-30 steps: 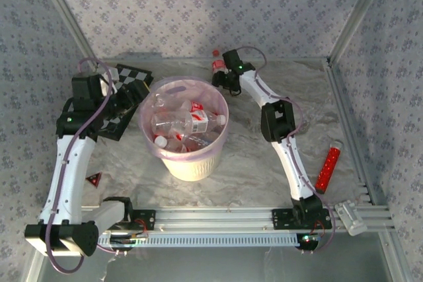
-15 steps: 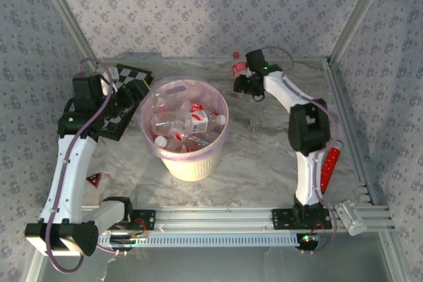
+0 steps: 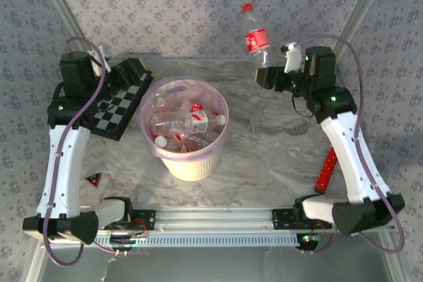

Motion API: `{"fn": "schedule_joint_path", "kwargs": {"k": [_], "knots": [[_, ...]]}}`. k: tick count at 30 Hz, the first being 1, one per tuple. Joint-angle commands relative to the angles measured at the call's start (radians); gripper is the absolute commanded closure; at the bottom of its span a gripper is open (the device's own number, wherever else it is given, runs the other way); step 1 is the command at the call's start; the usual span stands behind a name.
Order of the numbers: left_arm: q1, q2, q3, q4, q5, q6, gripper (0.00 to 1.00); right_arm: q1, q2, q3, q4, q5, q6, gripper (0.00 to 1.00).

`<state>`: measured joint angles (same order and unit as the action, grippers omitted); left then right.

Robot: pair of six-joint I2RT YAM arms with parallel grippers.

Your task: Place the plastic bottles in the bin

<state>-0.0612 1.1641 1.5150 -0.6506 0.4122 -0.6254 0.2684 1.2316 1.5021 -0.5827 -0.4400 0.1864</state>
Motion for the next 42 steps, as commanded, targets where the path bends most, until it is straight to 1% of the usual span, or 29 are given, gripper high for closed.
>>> {"fn": "schedule_joint_path", "kwargs": {"k": [1, 5, 7, 10, 13, 19, 22, 28, 31, 35, 37, 38, 40, 42], "knots": [[-0.005, 0.030, 0.074, 0.013, 0.023, 0.023, 0.26, 0.117, 0.008, 0.033, -0.066, -0.162, -0.105, 0.76], [-0.047, 0.064, 0.149, 0.014, 0.017, 0.024, 0.27, 0.302, 0.056, 0.083, -0.071, -0.192, -0.179, 0.76], [-0.067, 0.075, 0.184, 0.014, 0.017, 0.023, 0.26, 0.376, 0.096, 0.117, -0.091, -0.173, -0.204, 0.76], [-0.077, 0.077, 0.214, 0.036, 0.019, 0.015, 0.26, 0.443, 0.151, 0.148, -0.116, -0.111, -0.227, 0.76], [-0.078, 0.077, 0.215, 0.071, 0.014, 0.006, 0.26, 0.468, 0.201, 0.166, -0.142, -0.035, -0.228, 0.76], [-0.082, 0.099, 0.206, 0.080, 0.008, 0.009, 0.26, 0.485, 0.251, 0.163, -0.180, 0.025, -0.232, 0.76], [-0.082, 0.103, 0.195, 0.080, 0.003, 0.016, 0.26, 0.489, 0.264, 0.161, -0.208, 0.086, -0.239, 0.76], [-0.082, 0.101, 0.186, 0.072, -0.061, 0.015, 0.28, 0.496, 0.306, 0.190, -0.263, 0.216, -0.249, 0.77], [-0.082, 0.103, 0.183, 0.094, -0.044, -0.003, 0.28, 0.514, 0.342, 0.217, -0.308, 0.259, -0.260, 0.76], [-0.099, 0.122, 0.165, 0.100, -0.041, 0.005, 0.27, 0.542, 0.403, 0.255, -0.372, 0.269, -0.262, 0.77], [-0.110, 0.132, 0.146, 0.096, -0.049, 0.012, 0.27, 0.555, 0.431, 0.263, -0.394, 0.230, -0.258, 0.77], [-0.113, 0.132, 0.136, 0.096, -0.049, 0.014, 0.27, 0.560, 0.437, 0.264, -0.400, 0.197, -0.258, 0.79], [-0.120, 0.131, 0.112, 0.096, -0.049, 0.016, 0.27, 0.575, 0.445, 0.257, -0.412, 0.142, -0.263, 0.79], [-0.128, 0.124, 0.090, 0.099, -0.049, 0.019, 0.27, 0.587, 0.448, 0.256, -0.439, 0.137, -0.274, 0.79]]}}
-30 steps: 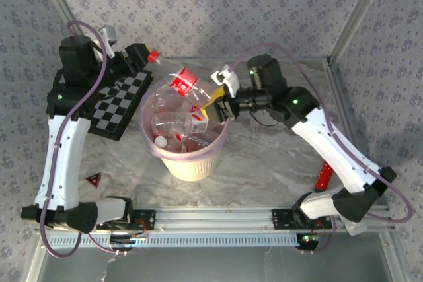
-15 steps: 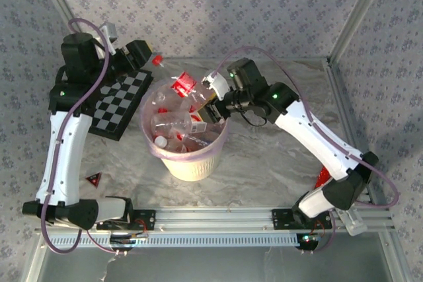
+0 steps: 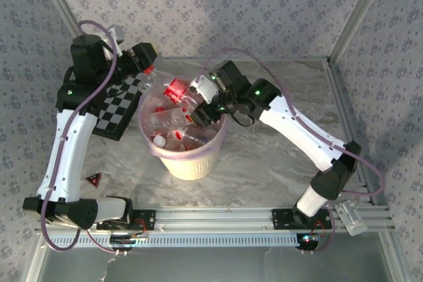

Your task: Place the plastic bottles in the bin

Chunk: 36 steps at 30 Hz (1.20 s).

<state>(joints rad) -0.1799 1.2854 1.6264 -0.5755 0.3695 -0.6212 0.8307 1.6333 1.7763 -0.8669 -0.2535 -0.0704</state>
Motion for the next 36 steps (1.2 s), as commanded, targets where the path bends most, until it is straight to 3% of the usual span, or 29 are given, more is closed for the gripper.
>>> {"fn": "schedule_joint_path", "kwargs": {"k": [1, 5, 8, 12, 17, 28, 36], "knots": [[-0.014, -0.001, -0.033, 0.024, -0.005, 0.018, 0.28, 0.028, 0.046, -0.020, -0.171, -0.043, -0.026, 0.79], [-0.031, -0.020, -0.061, 0.015, 0.000, 0.024, 0.36, 0.029, 0.052, -0.021, -0.216, 0.023, -0.049, 0.74], [-0.040, -0.044, -0.080, 0.009, -0.004, 0.032, 0.42, 0.029, 0.050, -0.011, -0.247, 0.038, -0.061, 0.65], [-0.041, -0.063, -0.081, -0.006, -0.011, 0.050, 0.48, 0.026, 0.012, -0.006, -0.223, 0.003, -0.069, 0.38], [-0.047, -0.069, -0.072, -0.011, 0.009, 0.064, 0.49, -0.002, -0.030, 0.046, -0.199, -0.032, -0.074, 0.18], [-0.094, -0.108, -0.042, -0.027, 0.041, 0.079, 0.51, -0.082, -0.011, 0.166, -0.107, -0.095, -0.042, 0.17], [-0.096, -0.120, -0.049, -0.029, 0.048, 0.077, 0.51, -0.078, 0.072, 0.275, -0.164, -0.035, 0.006, 0.34]]}}
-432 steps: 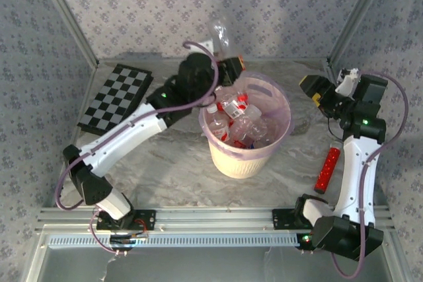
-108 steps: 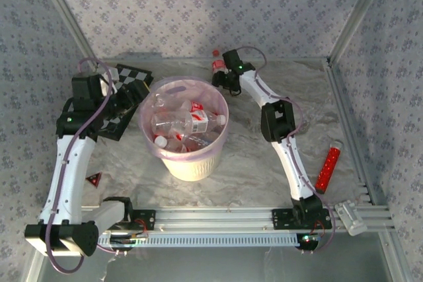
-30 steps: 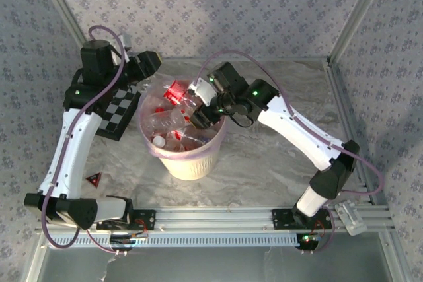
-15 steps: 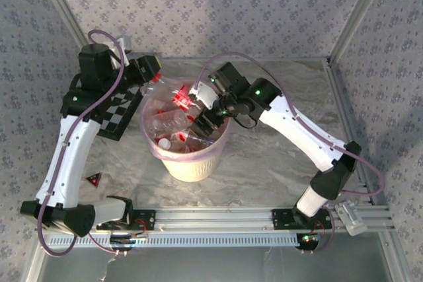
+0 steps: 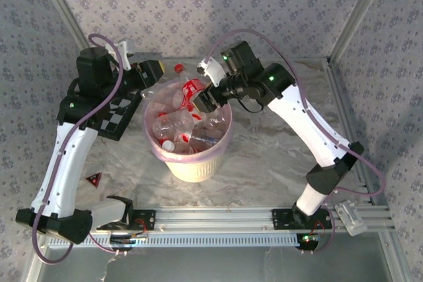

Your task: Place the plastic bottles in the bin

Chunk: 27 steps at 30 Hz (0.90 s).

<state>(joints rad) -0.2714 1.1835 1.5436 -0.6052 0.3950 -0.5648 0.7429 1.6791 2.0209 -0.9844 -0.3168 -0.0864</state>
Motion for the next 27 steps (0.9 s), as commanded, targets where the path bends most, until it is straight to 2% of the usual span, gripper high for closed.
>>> {"fn": "schedule_joint_path", "kwargs": {"k": [1, 5, 8, 17, 23, 27], "knots": [[-0.003, -0.019, 0.031, 0.001, 0.024, 0.020, 0.51, 0.017, 0.024, 0.021, -0.052, 0.046, 0.020, 0.37], [-0.003, -0.025, 0.014, 0.000, 0.017, 0.022, 0.51, 0.033, 0.019, -0.020, -0.062, 0.073, 0.019, 0.40], [-0.004, -0.028, 0.006, 0.001, 0.006, 0.021, 0.51, 0.033, 0.032, -0.031, -0.066, 0.076, 0.027, 0.34], [-0.002, -0.038, 0.007, -0.012, -0.029, 0.029, 0.50, 0.027, 0.093, -0.032, -0.097, 0.034, 0.027, 0.29], [0.000, -0.028, 0.054, -0.012, -0.035, 0.016, 0.47, -0.011, 0.037, -0.067, -0.008, -0.052, 0.029, 0.36], [0.001, -0.018, 0.096, -0.014, -0.010, 0.002, 0.44, -0.043, -0.051, -0.147, 0.163, -0.108, 0.022, 0.49]]}}
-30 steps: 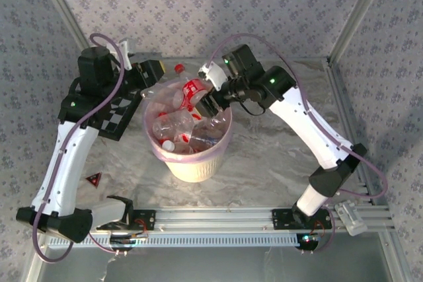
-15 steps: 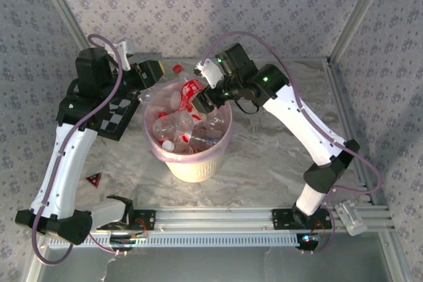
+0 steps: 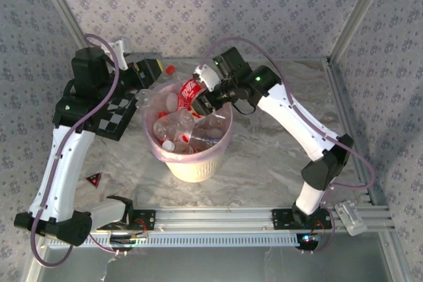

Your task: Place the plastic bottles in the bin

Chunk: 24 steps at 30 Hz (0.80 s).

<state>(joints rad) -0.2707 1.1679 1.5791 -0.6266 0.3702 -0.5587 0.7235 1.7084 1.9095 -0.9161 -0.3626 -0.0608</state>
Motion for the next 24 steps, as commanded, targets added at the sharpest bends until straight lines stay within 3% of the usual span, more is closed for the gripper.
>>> {"fn": "schedule_joint_path", "kwargs": {"k": [1, 8, 14, 18, 24], "knots": [[0.000, -0.003, 0.066, 0.009, 0.025, -0.012, 0.43, -0.030, -0.102, -0.054, 0.130, -0.084, -0.019, 0.51], [0.001, -0.033, 0.090, 0.000, 0.052, -0.035, 0.40, -0.032, -0.220, -0.185, 0.301, -0.205, -0.166, 0.56], [0.002, -0.079, 0.100, -0.010, 0.046, -0.047, 0.38, -0.035, -0.257, -0.265, 0.381, -0.395, -0.353, 0.53], [0.011, -0.114, 0.093, -0.018, 0.030, -0.063, 0.37, -0.026, -0.237, -0.277, 0.344, -0.520, -0.496, 0.53], [0.024, -0.161, 0.073, -0.011, 0.041, -0.086, 0.37, -0.014, -0.191, -0.281, 0.180, -0.598, -0.729, 0.54]]}}
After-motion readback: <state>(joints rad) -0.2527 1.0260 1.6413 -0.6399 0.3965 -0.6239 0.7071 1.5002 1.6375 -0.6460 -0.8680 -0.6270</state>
